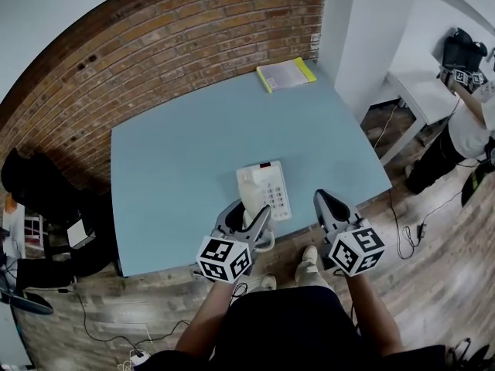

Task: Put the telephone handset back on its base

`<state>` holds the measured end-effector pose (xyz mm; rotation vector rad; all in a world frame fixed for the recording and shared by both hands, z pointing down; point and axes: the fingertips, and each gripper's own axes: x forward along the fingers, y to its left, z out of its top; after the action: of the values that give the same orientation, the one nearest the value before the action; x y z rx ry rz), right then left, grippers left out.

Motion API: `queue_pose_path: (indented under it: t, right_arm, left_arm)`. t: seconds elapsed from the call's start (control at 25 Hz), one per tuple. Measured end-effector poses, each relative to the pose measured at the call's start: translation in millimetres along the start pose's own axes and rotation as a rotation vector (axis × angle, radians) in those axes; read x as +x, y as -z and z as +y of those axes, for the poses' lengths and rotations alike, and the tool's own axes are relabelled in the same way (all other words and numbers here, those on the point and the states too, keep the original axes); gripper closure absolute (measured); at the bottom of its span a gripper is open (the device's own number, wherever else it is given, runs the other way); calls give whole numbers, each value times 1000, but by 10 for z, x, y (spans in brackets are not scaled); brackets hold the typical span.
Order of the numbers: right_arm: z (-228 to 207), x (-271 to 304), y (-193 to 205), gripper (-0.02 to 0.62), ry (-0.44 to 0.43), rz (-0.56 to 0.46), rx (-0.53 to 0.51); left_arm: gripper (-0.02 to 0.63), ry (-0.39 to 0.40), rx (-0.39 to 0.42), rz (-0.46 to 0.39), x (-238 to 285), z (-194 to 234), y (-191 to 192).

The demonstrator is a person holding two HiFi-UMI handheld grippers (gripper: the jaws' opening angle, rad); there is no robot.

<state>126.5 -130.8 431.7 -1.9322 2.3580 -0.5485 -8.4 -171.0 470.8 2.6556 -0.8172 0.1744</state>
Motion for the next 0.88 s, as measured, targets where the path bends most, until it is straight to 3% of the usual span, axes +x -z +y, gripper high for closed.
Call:
queue_pose_path:
  t: [0.88]
  right_arm:
    - [-260, 558, -126, 583, -218, 78, -46]
  left_arm:
    - [368, -190, -39, -19, 302, 154, -27]
